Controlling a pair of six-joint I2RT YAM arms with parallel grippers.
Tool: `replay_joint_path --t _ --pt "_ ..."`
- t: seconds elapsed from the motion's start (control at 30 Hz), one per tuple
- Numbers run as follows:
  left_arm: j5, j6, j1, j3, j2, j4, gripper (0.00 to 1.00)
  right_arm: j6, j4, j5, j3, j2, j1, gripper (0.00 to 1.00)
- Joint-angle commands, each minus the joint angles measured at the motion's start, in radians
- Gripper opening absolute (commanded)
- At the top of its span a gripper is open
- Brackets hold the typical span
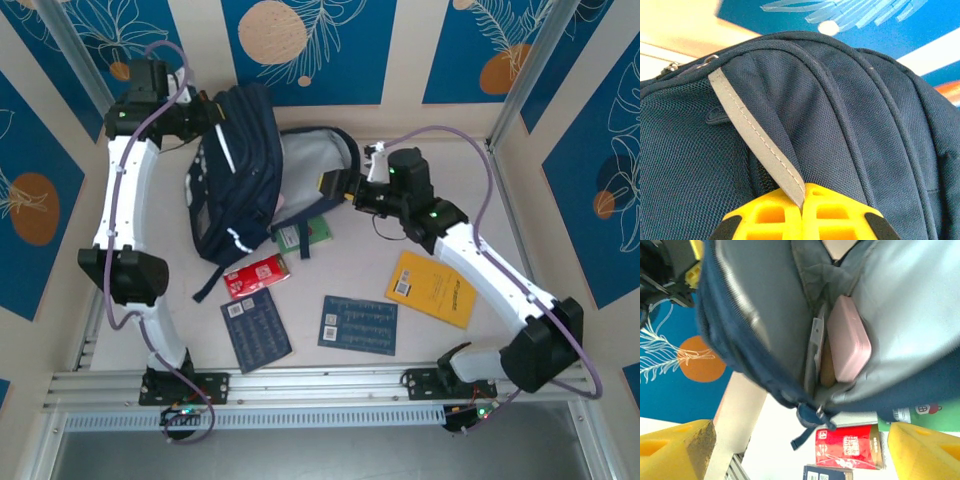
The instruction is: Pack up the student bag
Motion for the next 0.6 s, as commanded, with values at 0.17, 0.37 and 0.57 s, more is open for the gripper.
replay_joint_path --t 0.17,0.37,0.57 --pt "-0.19 0.038 0.022 0.139 0.016 0.147 0.0 -0.033 0.013 -0.043 -0.164 -0.072 -0.068 0.84" --pt "-0.095 0.033 -0.035 0.136 0.15 0.134 0.0 -0.031 0.014 -0.062 -0.21 -0.011 -0.08 0.8" --pt "-0.009 0.061 -0.116 0.136 0.284 0.068 0.0 -0.04 -0.016 -0.089 -0.201 0.069 -0.08 0.77"
